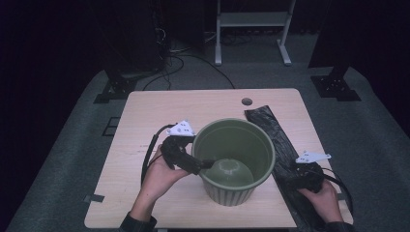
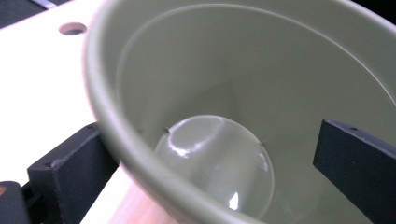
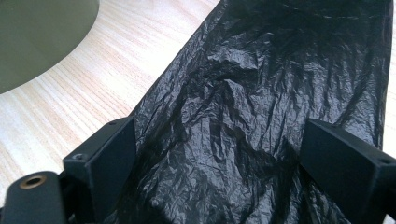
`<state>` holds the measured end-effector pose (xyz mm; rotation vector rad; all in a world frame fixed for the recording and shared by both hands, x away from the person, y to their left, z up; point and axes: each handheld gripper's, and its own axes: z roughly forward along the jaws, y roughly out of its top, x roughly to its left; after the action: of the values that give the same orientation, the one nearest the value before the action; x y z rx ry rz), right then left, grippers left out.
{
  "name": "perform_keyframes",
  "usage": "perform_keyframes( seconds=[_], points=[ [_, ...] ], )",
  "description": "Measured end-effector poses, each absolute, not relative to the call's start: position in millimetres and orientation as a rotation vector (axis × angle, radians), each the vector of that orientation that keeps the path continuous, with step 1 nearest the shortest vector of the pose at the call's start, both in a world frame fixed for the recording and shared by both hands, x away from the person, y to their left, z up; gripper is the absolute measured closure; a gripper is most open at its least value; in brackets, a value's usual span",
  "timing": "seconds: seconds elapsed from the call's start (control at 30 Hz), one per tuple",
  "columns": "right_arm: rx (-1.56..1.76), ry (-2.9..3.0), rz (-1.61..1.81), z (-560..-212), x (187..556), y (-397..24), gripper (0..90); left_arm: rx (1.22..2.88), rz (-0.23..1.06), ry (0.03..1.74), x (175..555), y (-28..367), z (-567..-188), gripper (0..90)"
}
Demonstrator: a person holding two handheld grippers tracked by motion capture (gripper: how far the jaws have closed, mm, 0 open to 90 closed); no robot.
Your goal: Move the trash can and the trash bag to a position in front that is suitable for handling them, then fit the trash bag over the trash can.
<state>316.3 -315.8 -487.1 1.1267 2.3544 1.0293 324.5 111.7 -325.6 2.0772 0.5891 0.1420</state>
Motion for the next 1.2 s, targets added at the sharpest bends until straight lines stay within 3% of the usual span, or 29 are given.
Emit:
perform_keyframes(
  seconds=[0.27,0.5,0.7,0.83,1.1,1.2],
  points=[
    [1.125,2.356,1.029,-487.1,317.1,-316.1,9.8,1.99,0.229,0.626,323.0,146.6,-305.4,0.0],
    [1.125,2.357,1.03,-487.1,317.3,-316.2,9.7,1.992,0.212,0.612,301.0,161.6,-310.4,0.0],
    [1.125,2.357,1.03,-487.1,317.5,-316.3,9.7,1.988,0.213,0.596,318.4,158.4,-303.4,0.5],
    [1.125,2.357,1.031,-487.1,317.7,-316.4,9.8,2.017,0.187,0.577,333.9,148.1,-304.5,6.2],
    [1.126,2.357,1.032,-487.2,318.0,-316.4,9.8,2.096,0.143,0.533,368.6,121.8,-309.9,36.8],
    [1.126,2.358,1.031,-487.1,318.0,-316.5,9.8,2.124,0.15,0.529,376.3,114.3,-309.6,41.5]
  ],
)
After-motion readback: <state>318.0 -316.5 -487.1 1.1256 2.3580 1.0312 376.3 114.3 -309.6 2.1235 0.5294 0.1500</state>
